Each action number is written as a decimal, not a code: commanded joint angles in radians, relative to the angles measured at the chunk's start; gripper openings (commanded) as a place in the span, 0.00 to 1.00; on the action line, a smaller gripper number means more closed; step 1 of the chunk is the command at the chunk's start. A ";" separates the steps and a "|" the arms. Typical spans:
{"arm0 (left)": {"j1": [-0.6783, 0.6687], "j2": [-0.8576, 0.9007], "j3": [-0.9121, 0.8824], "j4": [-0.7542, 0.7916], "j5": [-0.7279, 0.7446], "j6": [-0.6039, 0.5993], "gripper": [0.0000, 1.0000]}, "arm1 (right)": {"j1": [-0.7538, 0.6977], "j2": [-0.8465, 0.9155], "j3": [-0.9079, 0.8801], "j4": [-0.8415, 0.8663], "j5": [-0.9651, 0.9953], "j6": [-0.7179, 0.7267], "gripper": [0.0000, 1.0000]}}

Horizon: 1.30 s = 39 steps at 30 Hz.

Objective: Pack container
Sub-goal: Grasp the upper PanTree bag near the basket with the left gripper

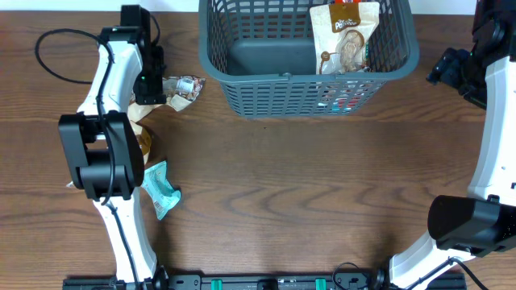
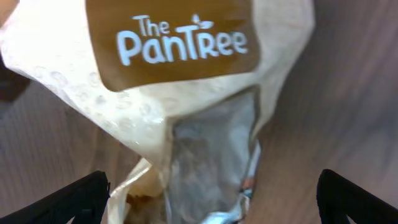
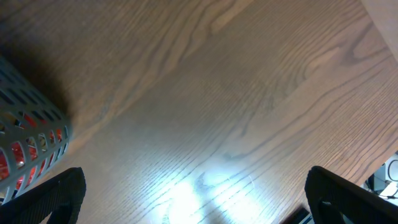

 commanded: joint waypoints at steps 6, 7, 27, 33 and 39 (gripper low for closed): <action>-0.002 0.068 0.023 -0.036 -0.015 -0.028 0.95 | -0.009 0.003 -0.005 0.002 0.021 0.018 0.99; -0.002 0.073 0.023 -0.039 -0.015 -0.028 0.95 | -0.009 0.003 -0.005 0.002 0.021 0.018 0.99; -0.001 0.122 0.023 -0.058 -0.008 -0.040 0.92 | -0.009 0.003 -0.005 0.002 0.021 0.018 0.99; -0.001 0.122 0.023 -0.061 -0.008 -0.040 0.59 | -0.009 0.003 -0.005 0.002 0.021 0.018 0.99; -0.001 0.122 0.023 -0.093 -0.008 -0.070 0.13 | -0.009 0.003 -0.005 0.002 0.021 0.018 0.99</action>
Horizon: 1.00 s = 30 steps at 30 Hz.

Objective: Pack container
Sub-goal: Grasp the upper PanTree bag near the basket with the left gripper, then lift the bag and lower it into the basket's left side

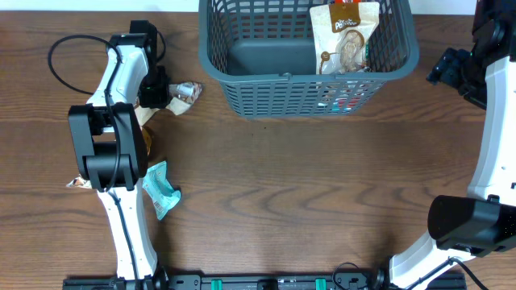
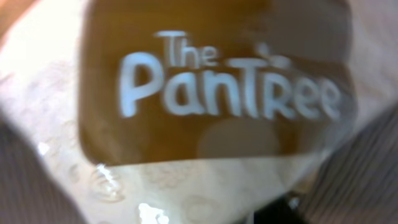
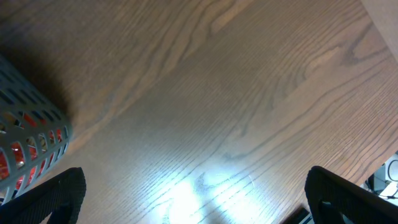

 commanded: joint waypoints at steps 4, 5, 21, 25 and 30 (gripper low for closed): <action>-0.001 0.025 0.013 -0.031 -0.013 -0.017 0.06 | -0.009 0.003 -0.005 0.001 0.021 0.018 0.99; -0.001 0.025 0.013 -0.037 -0.013 -0.017 0.06 | -0.009 0.003 -0.005 0.001 0.021 0.018 0.99; -0.032 -0.038 0.015 -0.120 -0.127 0.303 0.06 | -0.009 0.003 -0.005 0.001 0.021 0.018 0.99; -0.100 -0.164 0.016 -0.143 -0.311 0.414 0.06 | -0.009 0.003 -0.005 0.001 0.021 0.018 0.99; -0.196 -0.356 0.016 -0.129 -0.475 0.522 0.06 | -0.009 0.003 -0.005 0.001 0.021 0.018 0.99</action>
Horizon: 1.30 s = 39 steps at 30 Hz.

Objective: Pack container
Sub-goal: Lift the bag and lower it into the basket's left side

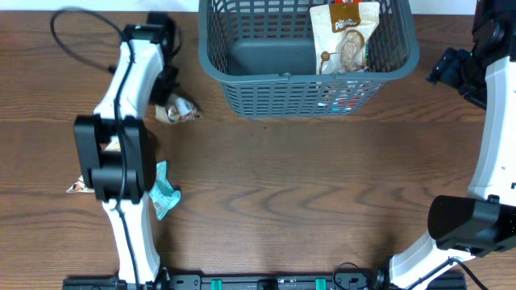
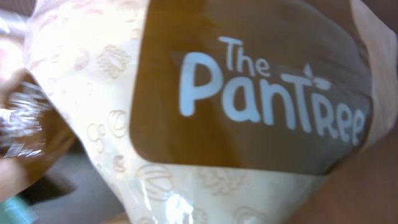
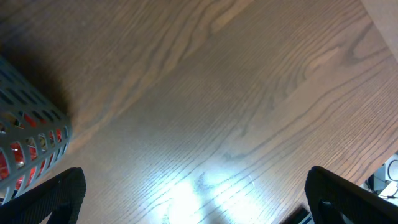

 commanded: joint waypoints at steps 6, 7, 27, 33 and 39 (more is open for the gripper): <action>-0.079 -0.378 0.010 0.025 -0.184 0.158 0.06 | -0.009 0.003 -0.005 0.001 0.021 0.018 0.99; -0.077 -0.409 0.010 0.028 -0.184 0.158 0.06 | -0.009 0.003 -0.005 0.001 0.021 0.018 0.99; -0.394 -0.567 0.010 0.547 -0.032 0.641 0.06 | -0.009 0.003 -0.005 0.001 0.021 0.018 0.99; -0.392 -0.460 0.010 0.705 -0.032 0.659 0.06 | -0.009 0.003 -0.005 0.001 0.021 0.018 0.99; -0.393 -0.327 0.010 0.768 -0.032 0.629 0.06 | -0.009 0.003 -0.005 0.001 0.021 0.018 0.99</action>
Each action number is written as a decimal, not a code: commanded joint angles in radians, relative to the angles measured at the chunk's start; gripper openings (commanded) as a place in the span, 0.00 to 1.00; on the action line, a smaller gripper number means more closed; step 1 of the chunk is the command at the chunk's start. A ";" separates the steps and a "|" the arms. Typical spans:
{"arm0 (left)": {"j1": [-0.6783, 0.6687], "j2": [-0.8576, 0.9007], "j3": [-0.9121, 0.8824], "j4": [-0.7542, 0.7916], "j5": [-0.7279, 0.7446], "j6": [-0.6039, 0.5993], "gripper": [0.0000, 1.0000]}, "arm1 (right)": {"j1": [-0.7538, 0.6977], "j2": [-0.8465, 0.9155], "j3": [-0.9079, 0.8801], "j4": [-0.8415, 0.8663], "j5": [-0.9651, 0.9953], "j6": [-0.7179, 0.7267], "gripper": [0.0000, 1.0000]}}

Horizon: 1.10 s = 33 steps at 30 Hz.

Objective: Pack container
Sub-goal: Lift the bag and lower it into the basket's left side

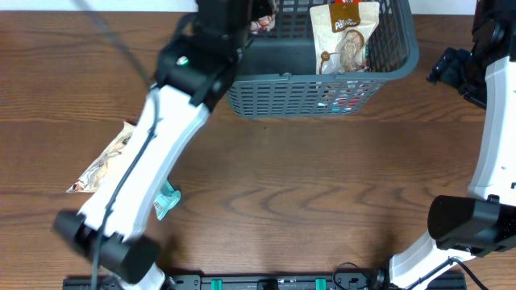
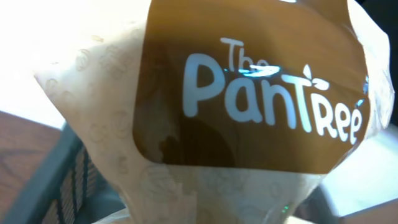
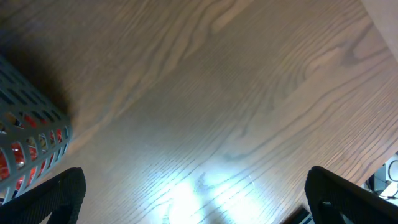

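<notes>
A grey mesh basket (image 1: pixel 379 56) stands at the table's far edge with a beige Pantree pouch (image 1: pixel 347 36) leaning in its right half. My left gripper (image 1: pixel 242 14) hangs over the basket's back left corner, shut on a second Pantree packet (image 2: pixel 249 124), beige with a brown label. That packet fills the left wrist view and hides the fingers; basket mesh (image 2: pixel 56 186) shows below it. My right gripper (image 3: pixel 199 208) is open over bare wood to the right of the basket, whose corner (image 3: pixel 25 143) shows at the left of its view.
A flat beige snack packet (image 1: pixel 105 161) and a teal packet (image 1: pixel 165 197) lie on the table at the left. The left arm (image 1: pixel 153 153) stretches diagonally over them. The right arm (image 1: pixel 492 121) stands along the right edge.
My left gripper with the Pantree packet was just left of the basket, low over the table; now it is over the basket's back left corner. The right arm has not moved.
My left gripper was open above a Pantree packet lying left of the basket. Then it was close down on the packet. Then it held the packet beside the basket's left wall, and now holds it above the basket. The right gripper stayed open throughout.
</notes>
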 commanded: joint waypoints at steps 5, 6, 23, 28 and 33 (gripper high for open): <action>0.003 0.116 0.009 0.006 0.002 -0.012 0.06 | -0.009 0.003 -0.004 0.000 0.021 0.018 0.99; 0.003 0.126 0.009 0.000 0.002 -0.012 0.06 | -0.009 0.003 -0.004 0.000 0.021 0.018 0.99; 0.003 0.170 0.004 -0.108 0.002 -0.012 0.09 | -0.009 0.003 -0.004 0.000 0.021 0.018 0.99; 0.003 0.175 0.001 -0.119 0.002 -0.012 0.10 | -0.009 0.003 -0.004 0.000 0.021 0.018 0.99; 0.003 0.175 0.001 -0.130 0.003 -0.012 0.29 | -0.009 0.003 -0.004 0.000 0.021 0.018 0.99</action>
